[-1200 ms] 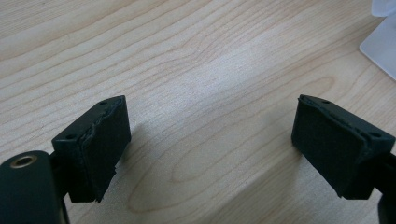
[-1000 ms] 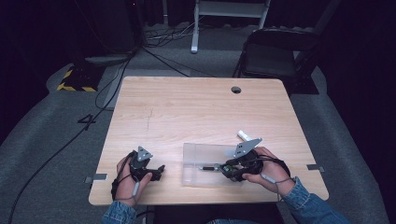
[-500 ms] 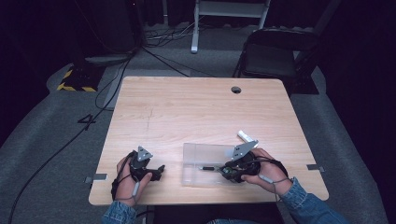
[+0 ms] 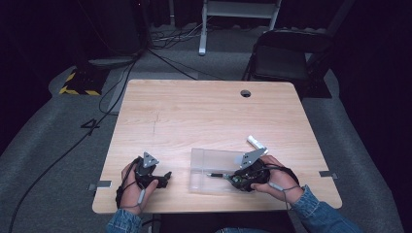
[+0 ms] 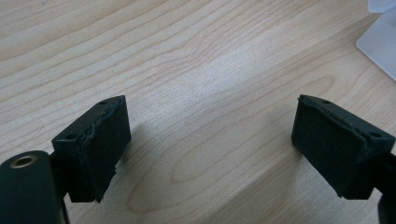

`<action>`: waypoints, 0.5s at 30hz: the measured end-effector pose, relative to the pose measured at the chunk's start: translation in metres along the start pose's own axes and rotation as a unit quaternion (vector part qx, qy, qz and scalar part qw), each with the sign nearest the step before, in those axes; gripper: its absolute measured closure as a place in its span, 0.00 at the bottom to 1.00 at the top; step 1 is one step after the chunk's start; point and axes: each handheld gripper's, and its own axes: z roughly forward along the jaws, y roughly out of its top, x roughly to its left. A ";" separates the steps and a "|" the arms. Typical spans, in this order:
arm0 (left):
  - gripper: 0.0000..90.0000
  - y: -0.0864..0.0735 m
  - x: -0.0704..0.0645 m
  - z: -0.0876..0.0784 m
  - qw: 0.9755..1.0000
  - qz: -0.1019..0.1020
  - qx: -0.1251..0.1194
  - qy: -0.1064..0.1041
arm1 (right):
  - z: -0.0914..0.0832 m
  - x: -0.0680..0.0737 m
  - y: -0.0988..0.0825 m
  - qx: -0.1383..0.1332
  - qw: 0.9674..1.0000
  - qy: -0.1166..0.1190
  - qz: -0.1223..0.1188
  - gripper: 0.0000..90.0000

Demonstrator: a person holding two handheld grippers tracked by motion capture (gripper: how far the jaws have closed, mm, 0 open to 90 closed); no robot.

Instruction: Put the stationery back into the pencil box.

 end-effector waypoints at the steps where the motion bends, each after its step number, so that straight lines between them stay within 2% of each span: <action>1: 0.14 0.000 0.000 0.000 1.000 0.000 0.000 0.000 | 0.000 0.000 0.000 0.002 1.000 0.001 -0.001 0.58; 10: 0.14 0.000 0.000 0.000 1.000 0.000 0.000 0.000 | 0.005 0.001 0.000 0.013 1.000 0.010 -0.007 0.57; 15: 0.14 0.000 0.000 0.000 1.000 0.000 0.000 0.000 | 0.008 0.001 0.000 0.019 1.000 0.018 0.000 0.55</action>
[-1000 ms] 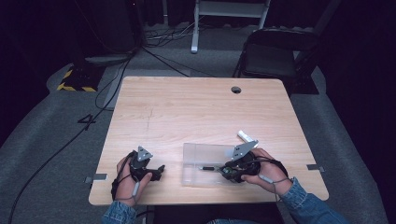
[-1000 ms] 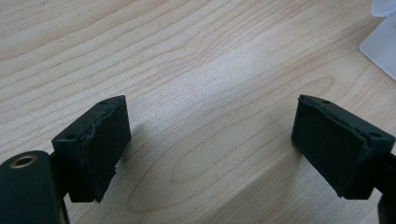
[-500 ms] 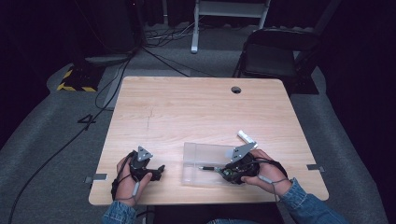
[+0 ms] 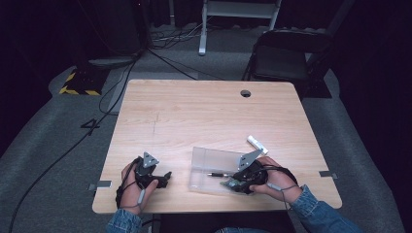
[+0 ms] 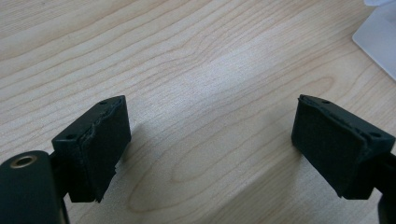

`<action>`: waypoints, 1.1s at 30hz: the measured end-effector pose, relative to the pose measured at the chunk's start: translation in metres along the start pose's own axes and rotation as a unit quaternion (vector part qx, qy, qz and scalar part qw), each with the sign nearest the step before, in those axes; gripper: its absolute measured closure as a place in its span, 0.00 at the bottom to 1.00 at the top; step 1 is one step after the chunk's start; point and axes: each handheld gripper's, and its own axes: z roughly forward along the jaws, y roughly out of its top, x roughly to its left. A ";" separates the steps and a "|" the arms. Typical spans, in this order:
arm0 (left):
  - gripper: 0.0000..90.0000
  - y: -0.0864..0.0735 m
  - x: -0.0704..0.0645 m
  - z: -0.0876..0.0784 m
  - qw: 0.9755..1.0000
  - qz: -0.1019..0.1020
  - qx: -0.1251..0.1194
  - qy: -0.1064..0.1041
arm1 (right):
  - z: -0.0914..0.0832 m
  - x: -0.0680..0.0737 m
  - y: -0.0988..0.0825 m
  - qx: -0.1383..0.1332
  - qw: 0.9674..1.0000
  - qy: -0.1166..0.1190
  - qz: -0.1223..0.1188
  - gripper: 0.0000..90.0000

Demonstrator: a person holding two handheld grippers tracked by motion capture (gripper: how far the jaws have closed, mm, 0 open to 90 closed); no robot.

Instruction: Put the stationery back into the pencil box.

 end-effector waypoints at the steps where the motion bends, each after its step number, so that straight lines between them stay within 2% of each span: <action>1: 0.14 0.000 0.000 0.000 1.000 0.000 0.000 0.000 | 0.000 0.000 0.000 0.001 1.000 0.000 0.001 0.54; 7: 0.14 0.000 0.000 0.000 1.000 0.000 0.000 0.000 | -0.001 -0.001 0.000 -0.003 1.000 0.007 0.011 0.52; 13: 0.14 0.000 0.000 0.000 1.000 0.000 0.000 0.000 | 0.000 0.001 0.000 -0.006 1.000 0.020 0.008 0.50; 24: 0.14 0.000 0.000 0.000 1.000 0.000 0.000 0.000 | 0.006 0.005 0.002 -0.018 0.999 0.041 0.012 0.40; 29: 0.14 0.000 0.000 0.000 1.000 0.000 0.000 0.000 | 0.006 0.009 0.007 -0.030 0.999 0.040 -0.004 0.38; 33: 0.14 0.000 0.000 0.000 1.000 0.000 0.000 0.000 | 0.010 0.011 0.012 -0.030 0.999 0.039 -0.010 0.38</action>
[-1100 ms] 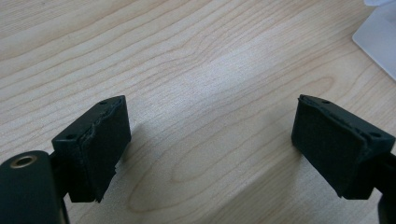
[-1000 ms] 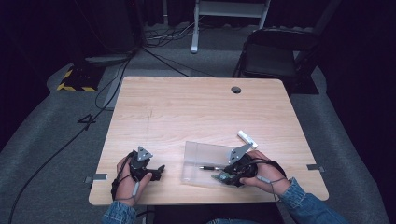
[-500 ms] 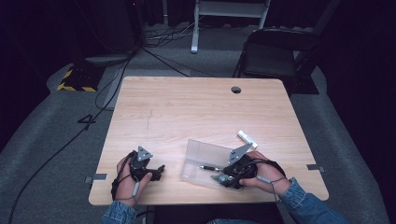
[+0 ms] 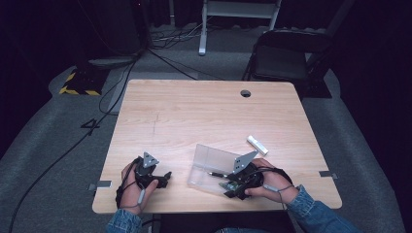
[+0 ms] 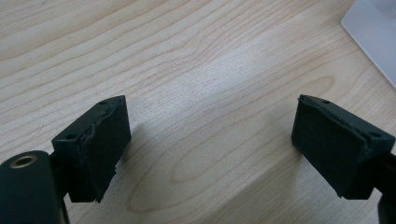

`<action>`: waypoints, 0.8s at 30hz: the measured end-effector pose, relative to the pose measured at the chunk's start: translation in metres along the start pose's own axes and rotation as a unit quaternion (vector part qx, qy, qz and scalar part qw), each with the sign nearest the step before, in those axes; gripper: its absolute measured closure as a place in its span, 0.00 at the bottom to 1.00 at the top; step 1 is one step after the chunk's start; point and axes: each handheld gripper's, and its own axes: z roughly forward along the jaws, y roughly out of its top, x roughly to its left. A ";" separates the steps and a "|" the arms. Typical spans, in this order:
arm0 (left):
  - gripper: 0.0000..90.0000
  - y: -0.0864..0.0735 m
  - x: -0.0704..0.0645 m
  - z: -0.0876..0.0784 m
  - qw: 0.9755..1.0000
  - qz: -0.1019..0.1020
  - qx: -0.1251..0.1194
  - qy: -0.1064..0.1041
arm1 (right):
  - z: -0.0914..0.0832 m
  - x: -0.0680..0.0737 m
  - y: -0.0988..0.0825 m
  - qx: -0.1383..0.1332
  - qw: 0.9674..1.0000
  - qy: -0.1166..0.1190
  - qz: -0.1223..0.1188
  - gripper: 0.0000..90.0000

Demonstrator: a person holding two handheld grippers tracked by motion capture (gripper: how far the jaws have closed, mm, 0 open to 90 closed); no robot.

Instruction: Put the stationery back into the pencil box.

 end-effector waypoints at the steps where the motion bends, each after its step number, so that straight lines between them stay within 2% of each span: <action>1: 0.14 0.000 0.000 0.000 1.000 0.000 0.000 0.000 | 0.001 0.000 0.000 0.001 1.000 0.000 -0.003 0.38; 5: 0.14 0.000 0.000 0.000 1.000 0.000 0.000 0.000 | 0.005 0.001 0.002 0.003 1.000 0.000 -0.008 0.37; 14: 0.14 0.000 0.000 0.000 1.000 0.000 0.000 0.000 | 0.012 0.008 0.006 0.008 0.999 0.018 -0.026 0.37; 15: 0.14 0.000 0.000 0.000 1.000 -0.001 0.000 0.000 | 0.013 0.009 0.006 0.007 0.999 0.013 -0.029 0.37; 17: 0.14 0.000 0.000 0.000 1.000 0.000 0.000 0.000 | 0.013 0.011 0.007 0.008 0.999 0.026 -0.030 0.37; 24: 0.14 0.000 0.000 0.000 1.000 0.000 0.000 0.000 | 0.013 0.015 0.007 0.011 0.999 0.033 -0.038 0.38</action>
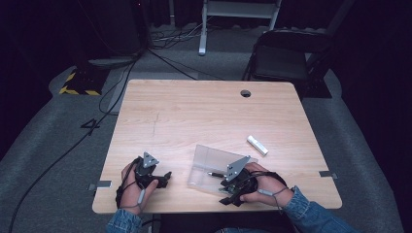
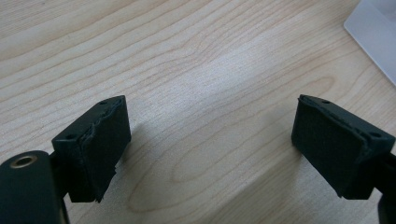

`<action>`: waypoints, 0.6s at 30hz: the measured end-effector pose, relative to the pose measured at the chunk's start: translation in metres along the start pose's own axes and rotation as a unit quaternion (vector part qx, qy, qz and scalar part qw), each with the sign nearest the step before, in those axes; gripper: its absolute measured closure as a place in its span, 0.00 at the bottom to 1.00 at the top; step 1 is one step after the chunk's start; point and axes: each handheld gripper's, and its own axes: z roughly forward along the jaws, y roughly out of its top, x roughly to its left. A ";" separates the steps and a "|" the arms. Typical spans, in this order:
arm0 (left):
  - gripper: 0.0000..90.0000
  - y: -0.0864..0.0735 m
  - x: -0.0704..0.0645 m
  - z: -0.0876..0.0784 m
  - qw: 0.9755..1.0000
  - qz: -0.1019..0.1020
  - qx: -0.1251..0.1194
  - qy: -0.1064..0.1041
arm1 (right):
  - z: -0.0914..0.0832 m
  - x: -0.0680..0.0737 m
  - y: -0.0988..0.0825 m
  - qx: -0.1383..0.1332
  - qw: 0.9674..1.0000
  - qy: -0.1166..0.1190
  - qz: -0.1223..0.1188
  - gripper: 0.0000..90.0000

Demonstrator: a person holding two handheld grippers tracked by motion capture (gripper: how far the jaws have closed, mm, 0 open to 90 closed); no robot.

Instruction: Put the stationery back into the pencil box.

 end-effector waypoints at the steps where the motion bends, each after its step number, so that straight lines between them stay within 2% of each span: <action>1: 0.14 0.000 0.000 0.000 1.000 0.000 0.000 0.000 | 0.000 0.000 0.000 -0.002 1.000 -0.001 0.001 0.38; 8: 0.14 0.000 0.000 0.000 1.000 0.000 0.000 0.000 | -0.005 -0.002 0.001 -0.010 1.000 -0.010 0.001 0.38; 13: 0.13 0.001 0.000 0.001 1.000 0.001 -0.001 0.001 | -0.012 -0.003 0.002 -0.027 0.999 -0.020 0.007 0.38; 18: 0.13 0.002 0.000 0.002 1.000 0.000 0.000 -0.001 | -0.026 -0.007 0.003 -0.044 0.998 -0.041 0.017 0.38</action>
